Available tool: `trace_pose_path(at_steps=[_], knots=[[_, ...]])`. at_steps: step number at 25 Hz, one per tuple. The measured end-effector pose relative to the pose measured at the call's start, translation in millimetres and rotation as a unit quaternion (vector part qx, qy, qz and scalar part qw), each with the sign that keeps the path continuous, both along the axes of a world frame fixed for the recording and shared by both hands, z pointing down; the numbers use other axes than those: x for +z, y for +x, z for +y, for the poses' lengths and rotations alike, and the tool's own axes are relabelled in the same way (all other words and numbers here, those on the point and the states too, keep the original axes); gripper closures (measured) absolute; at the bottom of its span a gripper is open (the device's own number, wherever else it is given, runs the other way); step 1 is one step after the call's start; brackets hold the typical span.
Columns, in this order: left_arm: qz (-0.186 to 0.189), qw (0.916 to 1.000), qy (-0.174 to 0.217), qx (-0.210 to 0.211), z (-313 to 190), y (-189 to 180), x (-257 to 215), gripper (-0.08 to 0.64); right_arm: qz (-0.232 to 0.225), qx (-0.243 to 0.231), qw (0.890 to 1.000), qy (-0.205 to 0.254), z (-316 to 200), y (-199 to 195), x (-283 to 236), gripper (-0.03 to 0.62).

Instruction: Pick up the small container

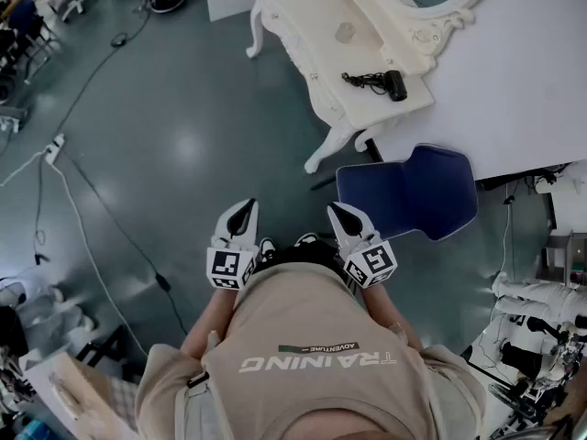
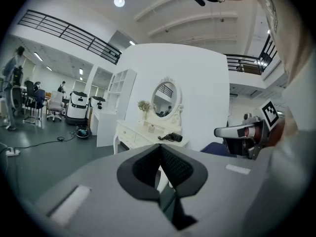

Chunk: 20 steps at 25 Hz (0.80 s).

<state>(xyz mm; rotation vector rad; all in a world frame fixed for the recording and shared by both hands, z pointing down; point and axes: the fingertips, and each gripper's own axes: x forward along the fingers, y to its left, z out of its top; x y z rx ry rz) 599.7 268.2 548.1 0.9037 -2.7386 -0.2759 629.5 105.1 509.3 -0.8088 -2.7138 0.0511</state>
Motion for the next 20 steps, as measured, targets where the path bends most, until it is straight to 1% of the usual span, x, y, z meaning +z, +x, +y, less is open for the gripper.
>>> trace_pose_path(at_steps=[7, 10, 13, 16, 20], knots=[[0.002, 1.0, 0.002, -0.005, 5, -23, 0, 0.541, 0.01, -0.001, 1.0, 0.007, 1, -18, 5, 0.591], [-0.003, 1.0, 0.003, -0.004, 6, -32, -6, 0.541, 0.012, 0.004, 1.0, 0.0, 0, -28, 3, 0.589], [-0.005, 1.0, 0.005, -0.004, 10, -42, -8, 0.541, 0.004, 0.001, 1.0, 0.015, 4, -43, 1, 0.589], [0.003, 1.0, 0.004, -0.003, 9, -49, -3, 0.541, 0.01, -0.006, 1.0, 0.027, 6, -51, 5, 0.589], [0.016, 0.9999, -0.001, -0.003, 3, -70, 4, 0.541, 0.025, -0.012, 0.999, 0.028, 3, -68, 14, 0.589]])
